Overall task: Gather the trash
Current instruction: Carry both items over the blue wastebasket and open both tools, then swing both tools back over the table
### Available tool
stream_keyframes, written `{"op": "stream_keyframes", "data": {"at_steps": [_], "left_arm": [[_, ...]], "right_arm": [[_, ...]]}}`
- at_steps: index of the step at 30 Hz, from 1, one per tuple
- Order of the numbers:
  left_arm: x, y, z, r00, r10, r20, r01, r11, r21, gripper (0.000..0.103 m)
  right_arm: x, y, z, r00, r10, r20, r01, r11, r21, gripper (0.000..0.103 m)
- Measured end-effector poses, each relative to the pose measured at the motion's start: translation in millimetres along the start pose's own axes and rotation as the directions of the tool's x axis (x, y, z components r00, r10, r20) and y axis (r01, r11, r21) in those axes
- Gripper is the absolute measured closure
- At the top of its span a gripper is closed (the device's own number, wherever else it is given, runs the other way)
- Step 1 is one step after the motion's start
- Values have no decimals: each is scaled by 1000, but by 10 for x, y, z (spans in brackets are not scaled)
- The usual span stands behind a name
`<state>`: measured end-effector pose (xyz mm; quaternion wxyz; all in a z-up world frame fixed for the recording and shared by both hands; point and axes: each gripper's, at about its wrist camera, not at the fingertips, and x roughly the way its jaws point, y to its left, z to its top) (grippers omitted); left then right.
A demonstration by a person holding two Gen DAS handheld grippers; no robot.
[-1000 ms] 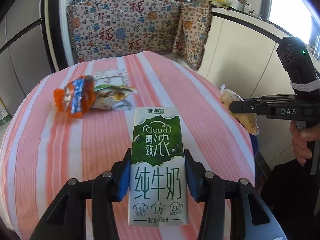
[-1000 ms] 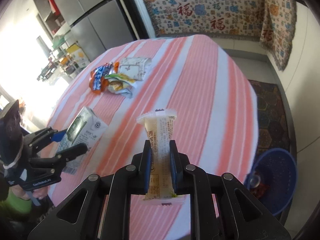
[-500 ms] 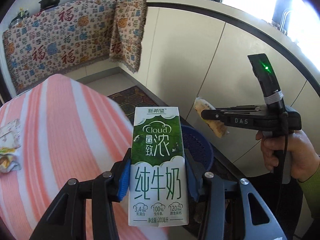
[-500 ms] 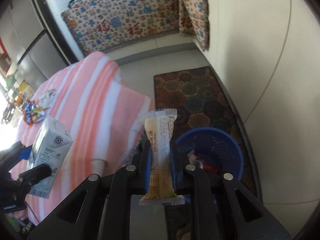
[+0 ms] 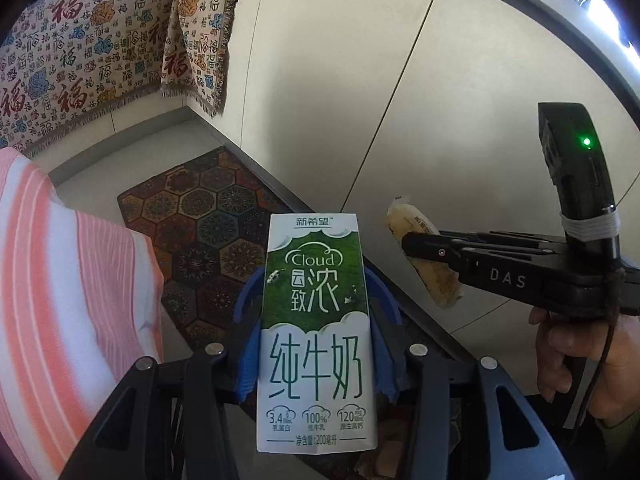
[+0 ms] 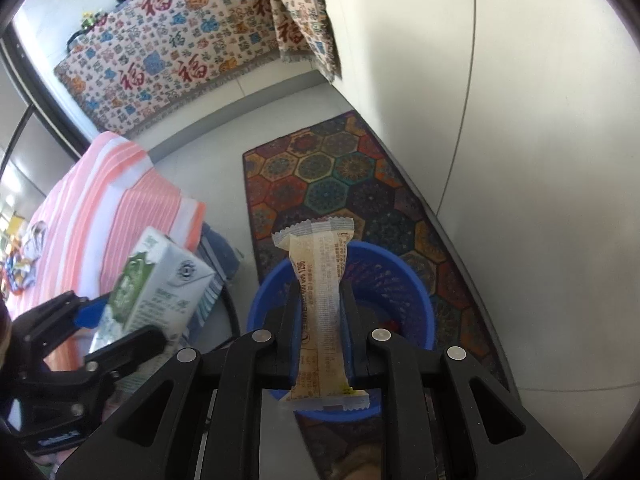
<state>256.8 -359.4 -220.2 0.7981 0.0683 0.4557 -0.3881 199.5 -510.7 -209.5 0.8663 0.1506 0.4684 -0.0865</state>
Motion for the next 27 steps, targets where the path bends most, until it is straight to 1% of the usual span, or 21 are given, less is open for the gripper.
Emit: {"op": "stream_keyframes", "data": {"at_steps": [4, 6, 7, 8, 9, 10, 11, 13, 14, 17, 20, 22, 23, 26, 27], "left_arm": [[252, -72, 39, 1000, 12, -16, -12, 1000, 21, 55], [359, -99, 62, 1000, 17, -21, -16, 1000, 25, 54], [414, -115, 69, 1000, 16, -23, -15, 1000, 23, 54], [471, -124, 80, 1000, 7, -25, -7, 1000, 19, 53], [555, -116, 98, 999, 1, -37, -1, 1000, 10, 45], [594, -123, 103, 999, 4, -43, -4, 1000, -1, 42], [635, -115, 119, 999, 9, -44, -9, 1000, -12, 42], [671, -89, 145, 999, 21, -41, -22, 999, -28, 42], [639, -77, 145, 999, 25, -35, -27, 999, -37, 42], [414, -70, 87, 1000, 31, -3, -31, 999, -40, 42], [72, -85, -47, 998, 50, 26, -50, 999, -15, 42], [-231, -41, -182, 996, 70, 53, -70, 998, -2, 42], [-402, -2, -279, 995, 80, 65, -80, 997, -2, 41], [-875, 179, -610, 990, 111, 87, -109, 994, -32, 38], [-1023, 267, -733, 988, 127, 92, -123, 991, -44, 38]], "right_arm": [[57, -119, 17, 1000, 0, -7, 0, 1000, 27, 86], [46, -180, -3, 1000, 3, -4, -3, 999, 43, 82], [45, -201, -8, 1000, 2, 2, -2, 999, 53, 82], [44, -235, -19, 1000, 3, 4, -4, 998, 62, 68], [33, -267, -16, 1000, 4, 10, -5, 997, 75, 52], [17, -291, -18, 1000, 0, 18, -2, 996, 86, 49], [-3, -304, -26, 1000, -4, 24, 2, 996, 93, 48], [-66, -323, -23, 999, -15, 44, 11, 995, 98, 47], [-94, -318, -27, 998, -20, 55, 15, 995, 98, 45], [-181, -256, -5, 994, -49, 98, 41, 996, 77, 37], [-262, -120, 21, 988, -72, 140, 67, 997, 42, 34], [-323, 17, 11, 983, -63, 170, 60, 998, 21, 31], [-349, 94, -2, 982, -50, 185, 49, 999, 9, 28], [-415, 375, -72, 974, -22, 224, 34, 998, -49, 23], [-425, 522, -112, 972, -13, 234, 32, 996, -80, 21]]}}
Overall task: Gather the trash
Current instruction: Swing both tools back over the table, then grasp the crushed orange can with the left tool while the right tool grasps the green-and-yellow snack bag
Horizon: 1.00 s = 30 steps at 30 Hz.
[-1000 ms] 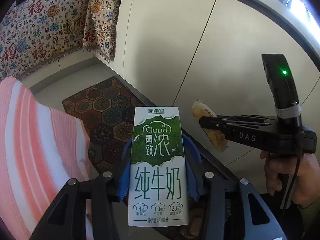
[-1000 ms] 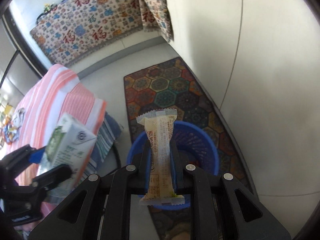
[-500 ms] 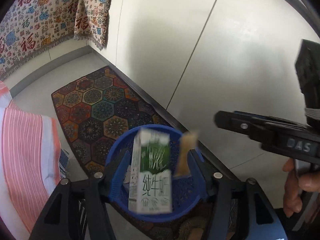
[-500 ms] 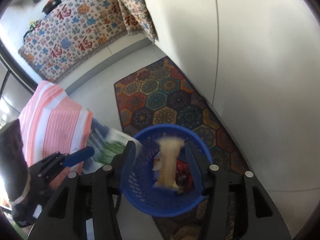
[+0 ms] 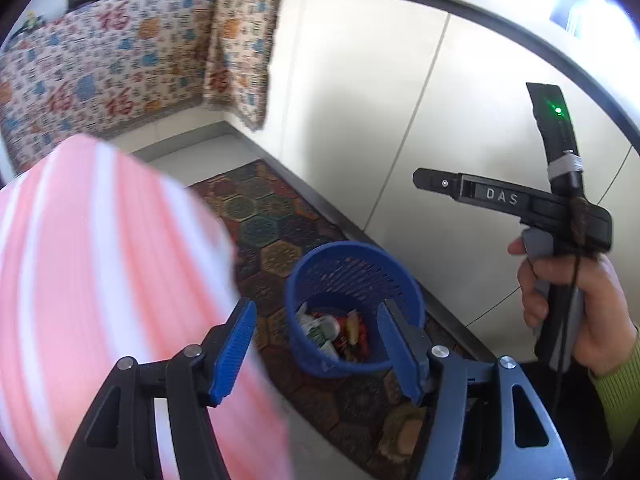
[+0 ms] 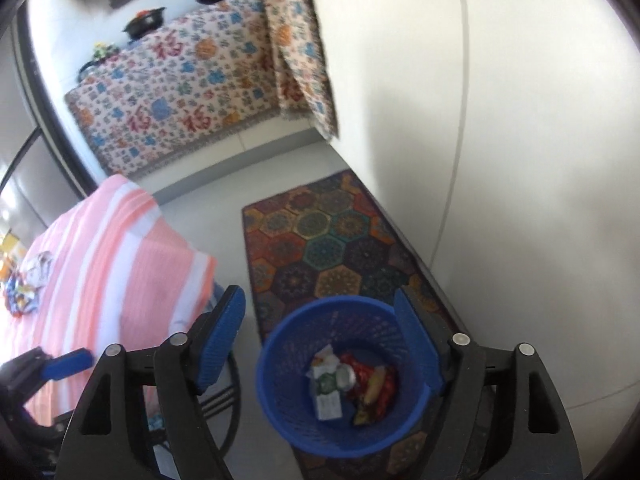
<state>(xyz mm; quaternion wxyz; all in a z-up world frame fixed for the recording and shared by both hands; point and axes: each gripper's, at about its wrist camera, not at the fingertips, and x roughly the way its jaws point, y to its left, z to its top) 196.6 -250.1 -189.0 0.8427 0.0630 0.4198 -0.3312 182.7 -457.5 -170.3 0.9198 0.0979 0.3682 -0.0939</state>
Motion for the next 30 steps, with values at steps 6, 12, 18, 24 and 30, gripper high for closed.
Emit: {"op": "stream_keyframes", "data": {"at_steps": [6, 12, 18, 24, 30], "left_arm": [[-811, 787, -614, 987, 161, -1, -160, 984, -78, 38], [-1454, 1640, -1086, 943, 332, -18, -330, 930, -158, 38], [-1768, 2426, -1454, 910, 412, -56, -411, 871, -269, 38], [-1809, 2891, -1468, 921, 386, -41, -381, 877, -292, 38], [-1905, 3241, -1100, 931, 352, 100, -312, 906, -286, 34]], "right_arm": [[-25, 1035, -214, 995, 97, 4, -94, 980, -177, 21], [-134, 2310, -598, 956, 274, -107, -295, 899, -323, 19], [-69, 3440, -1008, 912, 347, -217, -409, 779, -475, 14], [186, 3834, -1281, 920, 286, -268, -389, 750, -535, 7], [179, 3832, -1289, 924, 274, -269, -379, 760, -528, 2]]}}
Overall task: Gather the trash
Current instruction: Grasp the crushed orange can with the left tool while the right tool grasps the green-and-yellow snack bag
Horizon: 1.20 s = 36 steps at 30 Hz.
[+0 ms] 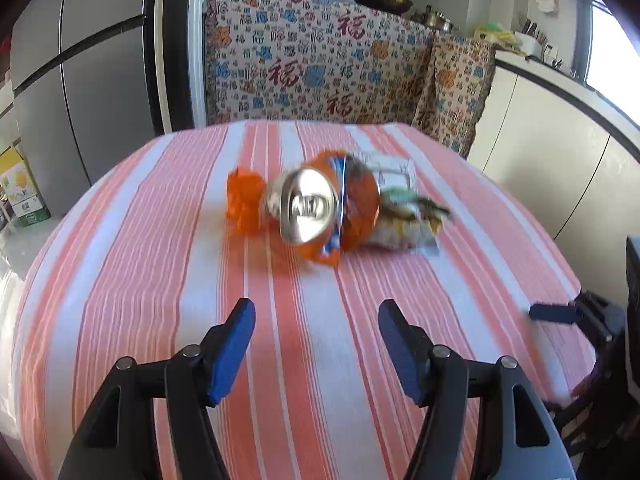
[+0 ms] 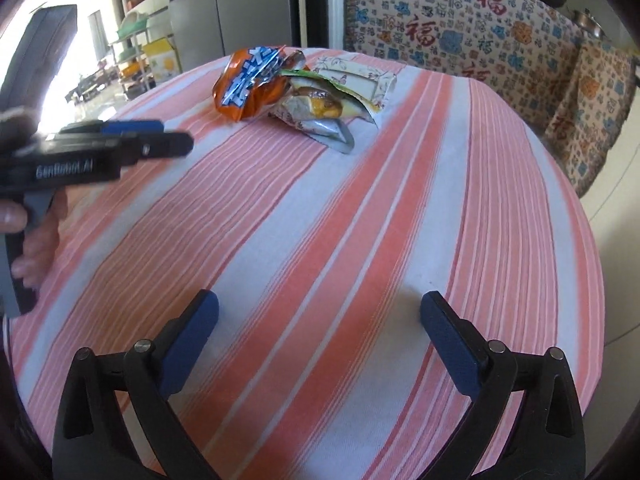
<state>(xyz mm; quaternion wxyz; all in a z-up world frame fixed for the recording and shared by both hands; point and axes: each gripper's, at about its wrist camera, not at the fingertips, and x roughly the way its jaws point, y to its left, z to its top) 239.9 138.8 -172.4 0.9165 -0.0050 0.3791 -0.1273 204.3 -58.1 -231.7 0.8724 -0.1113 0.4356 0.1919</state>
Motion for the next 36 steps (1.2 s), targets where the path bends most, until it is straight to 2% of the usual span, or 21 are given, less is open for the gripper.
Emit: {"op": "stream_keyframes", "data": {"at_steps": [2, 3, 8, 14, 15, 17, 20, 24, 26, 27, 30, 32, 36], "left_arm": [[71, 33, 189, 999, -21, 40, 21, 1000, 6, 25], [108, 55, 278, 998, -30, 58, 29, 1000, 13, 24], [405, 112, 556, 997, -75, 31, 74, 997, 21, 24], [551, 83, 591, 993, -118, -5, 118, 992, 48, 27], [540, 57, 575, 993, -120, -9, 120, 991, 54, 44], [553, 45, 550, 993, -112, -32, 113, 992, 59, 64], [470, 84, 502, 994, -104, -16, 104, 994, 34, 64], [161, 151, 360, 997, -71, -14, 71, 997, -20, 64], [0, 145, 257, 999, -44, -30, 43, 999, -34, 65], [-83, 139, 197, 999, -32, -41, 30, 999, -37, 69], [-272, 141, -3, 996, -8, -88, 4, 999, -53, 68], [-364, 144, -100, 994, -12, -106, 7, 999, -52, 68], [-446, 57, -227, 993, 13, -114, -13, 1000, 5, 66]], "right_arm": [[-27, 5, 6, 1000, 0, 0, 0, 1000, 2, 2], [-27, 6, 4, 1000, 0, 0, 0, 1000, 2, 1], [-27, 1, 16, 1000, -2, 0, 2, 1000, 1, 1], [-29, 7, 12, 1000, -3, 0, 3, 1000, 2, 1], [-29, 8, 11, 1000, -3, 0, 2, 1000, 2, 1], [-30, 11, 11, 1000, -3, 0, 3, 1000, 1, 1], [-30, 12, 11, 1000, -3, 1, 3, 1000, 3, 1], [-31, 5, 10, 1000, -4, 2, 4, 1000, 7, 1], [-29, 6, 9, 1000, -3, 3, 3, 1000, 8, 1], [-33, 9, 4, 1000, -2, 3, 2, 1000, 9, 1], [-26, -17, 37, 1000, 25, 4, -25, 1000, 15, 1], [6, -61, 131, 999, 45, 1, -45, 999, 9, 2], [155, -218, 584, 999, 37, 22, -36, 999, -36, 2]]}}
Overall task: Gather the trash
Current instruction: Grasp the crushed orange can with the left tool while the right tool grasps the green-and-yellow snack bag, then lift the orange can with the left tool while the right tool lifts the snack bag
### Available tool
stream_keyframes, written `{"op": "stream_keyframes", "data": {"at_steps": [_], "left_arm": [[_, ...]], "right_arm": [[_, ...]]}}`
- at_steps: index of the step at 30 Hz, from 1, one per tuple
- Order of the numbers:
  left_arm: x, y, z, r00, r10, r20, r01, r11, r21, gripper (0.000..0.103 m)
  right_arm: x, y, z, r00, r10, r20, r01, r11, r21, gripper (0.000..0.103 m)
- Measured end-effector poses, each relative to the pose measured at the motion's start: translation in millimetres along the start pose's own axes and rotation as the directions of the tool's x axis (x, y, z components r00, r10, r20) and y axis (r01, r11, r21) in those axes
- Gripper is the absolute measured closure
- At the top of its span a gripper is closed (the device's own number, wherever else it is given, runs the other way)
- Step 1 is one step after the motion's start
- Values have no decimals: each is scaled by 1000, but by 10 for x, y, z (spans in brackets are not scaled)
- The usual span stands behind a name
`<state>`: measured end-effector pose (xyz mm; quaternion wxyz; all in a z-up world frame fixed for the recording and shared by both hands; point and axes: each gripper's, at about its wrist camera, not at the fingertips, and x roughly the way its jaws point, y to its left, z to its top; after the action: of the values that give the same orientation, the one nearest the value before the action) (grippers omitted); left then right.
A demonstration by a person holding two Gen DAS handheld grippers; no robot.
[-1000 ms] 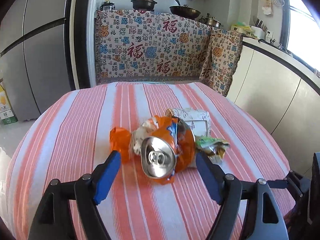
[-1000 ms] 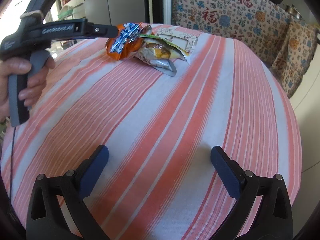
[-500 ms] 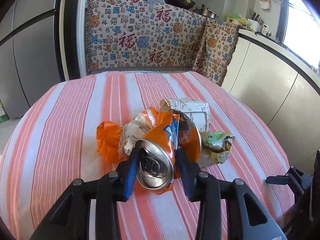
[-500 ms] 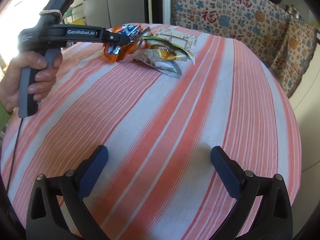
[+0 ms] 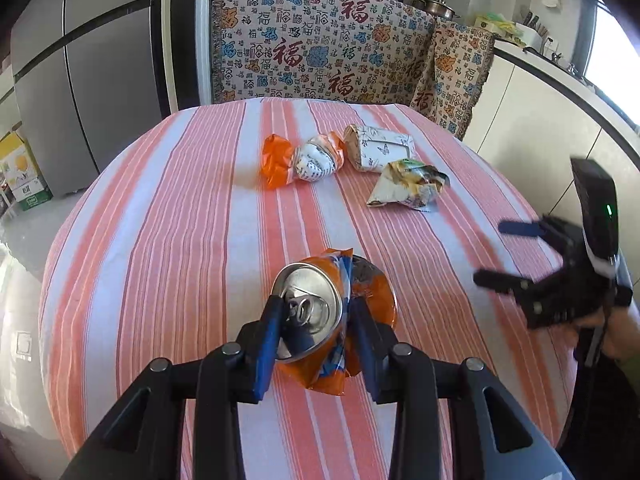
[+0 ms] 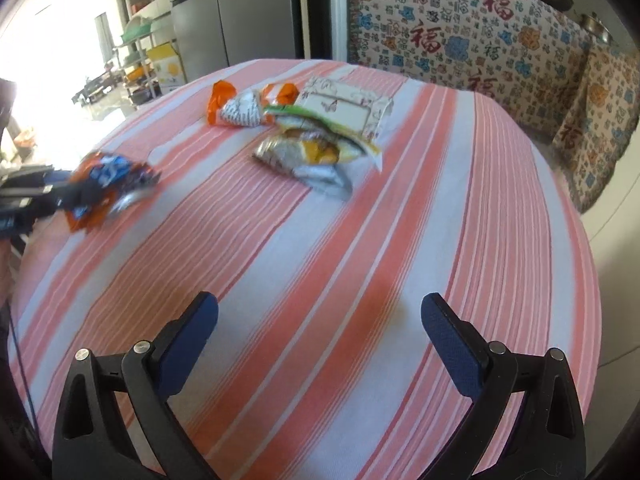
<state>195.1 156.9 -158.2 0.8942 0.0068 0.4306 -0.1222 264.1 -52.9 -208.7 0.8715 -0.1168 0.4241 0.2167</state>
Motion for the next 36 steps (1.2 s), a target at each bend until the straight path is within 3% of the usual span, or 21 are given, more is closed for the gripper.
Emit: {"op": "stream_keyframes", "data": {"at_steps": [2, 3, 5, 10, 11, 13, 14, 15, 18, 19, 20, 21, 25, 26, 28, 29, 30, 36], "left_arm": [[8, -60, -20, 1000, 14, 11, -14, 999, 38, 61], [21, -81, -27, 1000, 17, 11, -17, 998, 52, 48], [32, -104, -58, 1000, 16, 23, -18, 997, 69, 32], [96, -55, -131, 1000, 4, 15, -5, 997, 79, 30], [106, -44, -143, 1000, -4, 11, 3, 997, 76, 30], [130, -33, -153, 999, -32, 6, 31, 997, 77, 30], [141, -34, -155, 999, -44, 6, 43, 996, 80, 30], [153, -38, -156, 998, -55, 5, 54, 995, 82, 30], [185, -56, -146, 997, -75, 10, 73, 994, 84, 30], [194, -53, -137, 997, -80, 13, 78, 994, 82, 30], [200, -48, -130, 996, -85, 16, 84, 993, 77, 30], [199, -33, -128, 995, -94, 21, 93, 993, 67, 30], [150, 24, -140, 990, -133, 45, 132, 991, 18, 37], [150, 31, -144, 990, -133, 45, 133, 991, 12, 54], [153, 35, -148, 990, -138, 42, 138, 990, -2, 55], [149, 34, -150, 990, -136, 45, 136, 991, -8, 55], [146, 26, -151, 991, -130, 44, 131, 991, -10, 55], [55, -35, -155, 995, -81, 57, 82, 996, -20, 56]], "right_arm": [[93, -65, 236, 999, 33, 14, -32, 999, -32, 2], [153, -88, 369, 998, 62, 16, -61, 997, -53, 2], [286, -80, 544, 995, 102, -4, -102, 990, -98, 1], [607, 96, 719, 988, 125, -89, -142, 967, -212, 2], [640, 126, 703, 986, 127, -106, -148, 964, -222, 6], [648, 138, 653, 981, 138, -139, -165, 965, -206, 27], [627, 111, 615, 977, 150, -149, -176, 968, -179, 44], [573, 86, 578, 976, 164, -147, -185, 972, -146, 52], [355, 13, 426, 970, 191, -151, -202, 977, -62, 58], [277, -7, 351, 967, 195, -161, -203, 979, -33, 64], [220, -29, 294, 964, 200, -174, -204, 979, -5, 79], [141, -52, 203, 961, 206, -184, -204, 979, 28, 82], [-48, -84, -3, 956, 213, -202, -203, 977, 65, 82], [-90, -81, -32, 957, 212, -200, -203, 977, 63, 82], [-142, -81, -4, 965, 192, -181, -188, 981, 38, 59], [-152, -78, 47, 972, 170, -162, -168, 985, 21, 31], [-165, -85, 110, 981, 142, -134, -143, 990, 7, 21], [123, 42, 610, 988, 107, -107, -113, 992, -52, 21]]}}
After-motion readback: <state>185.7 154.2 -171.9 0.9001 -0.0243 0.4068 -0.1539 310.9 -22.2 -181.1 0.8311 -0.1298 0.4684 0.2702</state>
